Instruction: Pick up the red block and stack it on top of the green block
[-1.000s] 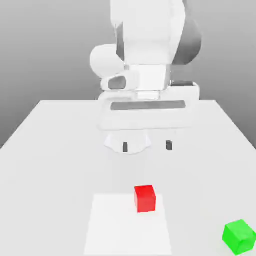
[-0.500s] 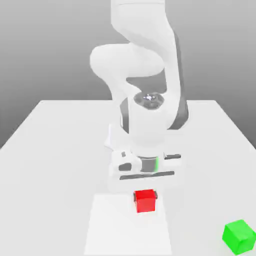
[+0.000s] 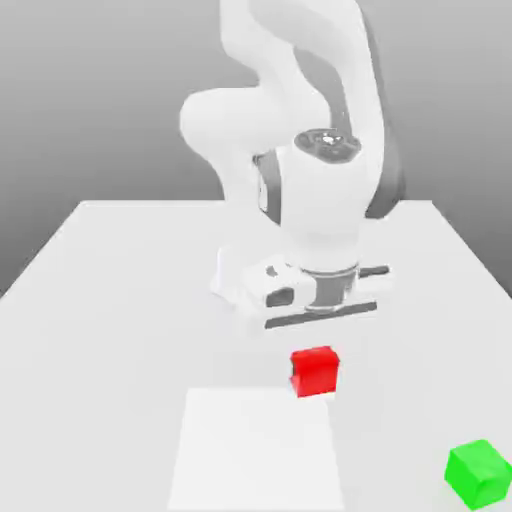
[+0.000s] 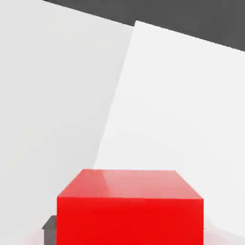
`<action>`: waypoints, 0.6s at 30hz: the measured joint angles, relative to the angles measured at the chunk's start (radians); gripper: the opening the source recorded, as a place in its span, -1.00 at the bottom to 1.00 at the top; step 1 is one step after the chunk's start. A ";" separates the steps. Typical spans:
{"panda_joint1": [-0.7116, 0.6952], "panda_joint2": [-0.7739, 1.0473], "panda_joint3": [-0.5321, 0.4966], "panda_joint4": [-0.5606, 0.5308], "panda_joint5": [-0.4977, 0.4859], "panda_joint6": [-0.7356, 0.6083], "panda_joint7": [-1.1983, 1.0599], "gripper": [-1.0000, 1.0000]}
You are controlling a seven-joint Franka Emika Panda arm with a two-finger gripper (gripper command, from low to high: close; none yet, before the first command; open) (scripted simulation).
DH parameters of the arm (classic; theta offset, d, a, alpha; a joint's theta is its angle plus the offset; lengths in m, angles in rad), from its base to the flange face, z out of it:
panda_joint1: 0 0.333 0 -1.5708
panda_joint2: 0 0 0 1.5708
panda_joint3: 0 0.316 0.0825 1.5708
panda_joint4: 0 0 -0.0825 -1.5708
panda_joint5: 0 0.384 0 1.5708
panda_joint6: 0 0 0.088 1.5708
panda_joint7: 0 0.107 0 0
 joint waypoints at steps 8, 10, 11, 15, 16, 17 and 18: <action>0.082 0.152 0.092 0.290 -0.052 -0.141 -0.231 -1.00; 0.103 0.191 0.118 0.363 -0.070 -0.178 -0.286 -1.00; 0.112 0.217 0.124 0.388 -0.082 -0.178 -0.300 -1.00; 0.143 0.349 0.100 0.417 -0.135 -0.078 -0.283 1.00; 0.143 0.349 0.100 0.417 -0.135 -0.078 -0.283 1.00; 0.143 0.349 0.100 0.417 -0.135 -0.078 -0.283 1.00; 0.143 0.349 0.100 0.417 -0.135 -0.078 -0.283 1.00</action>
